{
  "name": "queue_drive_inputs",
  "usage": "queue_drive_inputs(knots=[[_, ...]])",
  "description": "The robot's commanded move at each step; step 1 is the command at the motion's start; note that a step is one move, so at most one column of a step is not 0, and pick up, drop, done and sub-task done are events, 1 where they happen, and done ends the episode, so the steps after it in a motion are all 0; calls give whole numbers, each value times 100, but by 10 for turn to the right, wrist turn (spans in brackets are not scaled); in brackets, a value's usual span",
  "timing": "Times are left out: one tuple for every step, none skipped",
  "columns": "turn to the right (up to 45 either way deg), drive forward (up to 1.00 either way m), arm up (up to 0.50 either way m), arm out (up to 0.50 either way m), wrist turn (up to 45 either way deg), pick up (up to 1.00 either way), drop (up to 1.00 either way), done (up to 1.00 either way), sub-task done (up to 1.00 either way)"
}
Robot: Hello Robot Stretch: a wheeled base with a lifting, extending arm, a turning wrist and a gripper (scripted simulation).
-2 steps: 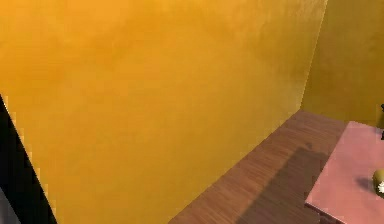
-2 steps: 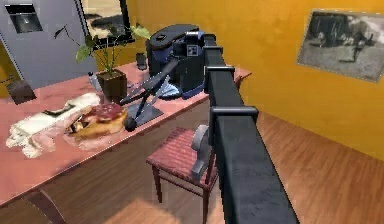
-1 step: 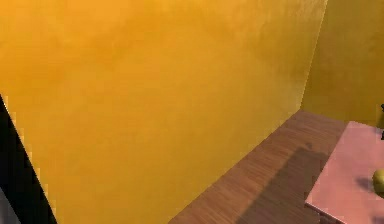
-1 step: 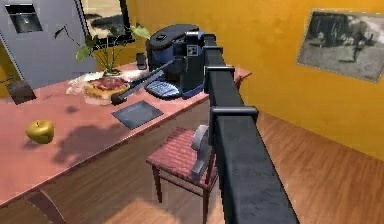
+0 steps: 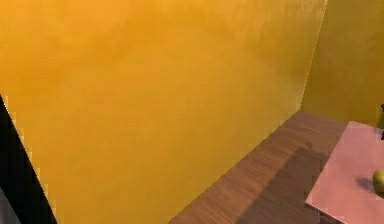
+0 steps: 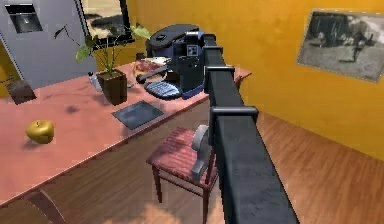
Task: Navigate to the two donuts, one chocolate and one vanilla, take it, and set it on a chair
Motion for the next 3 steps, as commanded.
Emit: queue_drive_inputs(knots=[[0, 0, 0, 0, 390, 0, 0, 0, 0], [0, 0, -28, 0, 0, 0, 0, 0, 0], [0, 0, -50, 0, 0, 0, 0, 0, 0]])
